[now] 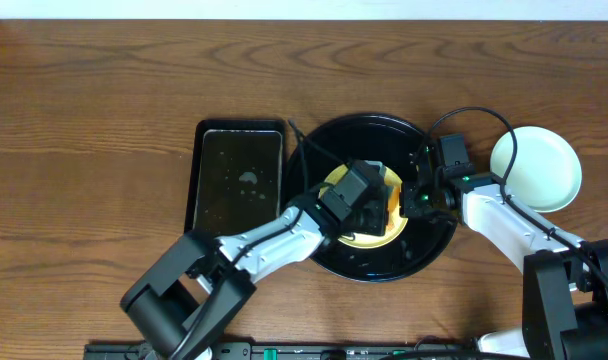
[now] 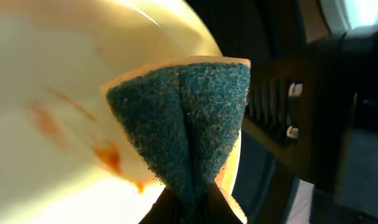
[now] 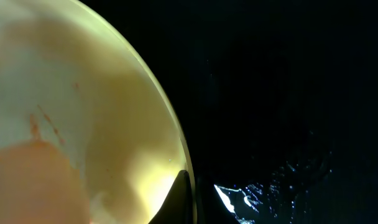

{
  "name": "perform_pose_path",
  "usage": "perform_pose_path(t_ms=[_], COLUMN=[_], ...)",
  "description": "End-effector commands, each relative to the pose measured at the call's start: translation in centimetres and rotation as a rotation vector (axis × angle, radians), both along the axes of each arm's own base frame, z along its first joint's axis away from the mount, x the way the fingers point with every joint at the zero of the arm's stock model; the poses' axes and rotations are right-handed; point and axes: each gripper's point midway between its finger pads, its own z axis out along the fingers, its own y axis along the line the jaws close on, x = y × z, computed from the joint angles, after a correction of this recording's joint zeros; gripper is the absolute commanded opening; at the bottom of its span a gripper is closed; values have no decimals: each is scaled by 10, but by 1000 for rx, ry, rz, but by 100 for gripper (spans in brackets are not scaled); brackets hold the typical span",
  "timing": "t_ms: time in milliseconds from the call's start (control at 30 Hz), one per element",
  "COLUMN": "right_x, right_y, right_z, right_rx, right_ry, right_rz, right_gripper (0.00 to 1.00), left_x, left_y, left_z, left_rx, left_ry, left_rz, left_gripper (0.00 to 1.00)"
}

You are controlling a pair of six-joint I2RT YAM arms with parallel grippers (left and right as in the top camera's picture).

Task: Clean dirty plates on tray and stack at the side
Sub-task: 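Scrub the yellow plate with the sponge in the left gripper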

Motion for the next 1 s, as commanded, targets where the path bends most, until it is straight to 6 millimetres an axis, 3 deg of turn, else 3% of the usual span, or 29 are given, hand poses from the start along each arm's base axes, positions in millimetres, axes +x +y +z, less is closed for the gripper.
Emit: perform_pose_path(t_ms=[0, 100, 267, 567, 733, 833, 967], right_x=[-2, -2, -6, -6, -6, -6, -1], right_y=[-1, -1, -2, -2, -3, -5, -14], right_z=[1, 0, -1, -1, -1, -1, -2], right_rx=[-12, -12, -15, -16, -19, -28, -80], right_ry=[4, 8, 22, 25, 25, 22, 5], right_rz=[-10, -11, -10, -10, -12, -15, -42], right_gripper=[1, 1, 1, 1, 1, 1, 1], left_x=[-4, 2, 24, 70, 49, 35, 35], left_y=[1, 14, 53, 102, 95, 110, 142], left_z=[-14, -29, -48, -43, -22, 1, 37], left_rx=[10, 74, 229, 264, 158, 203, 305], left_ry=[59, 59, 0, -34, 67, 56, -56], left_rz=[38, 81, 192, 295, 181, 149, 195], left_gripper=[8, 8, 7, 8, 8, 7, 8])
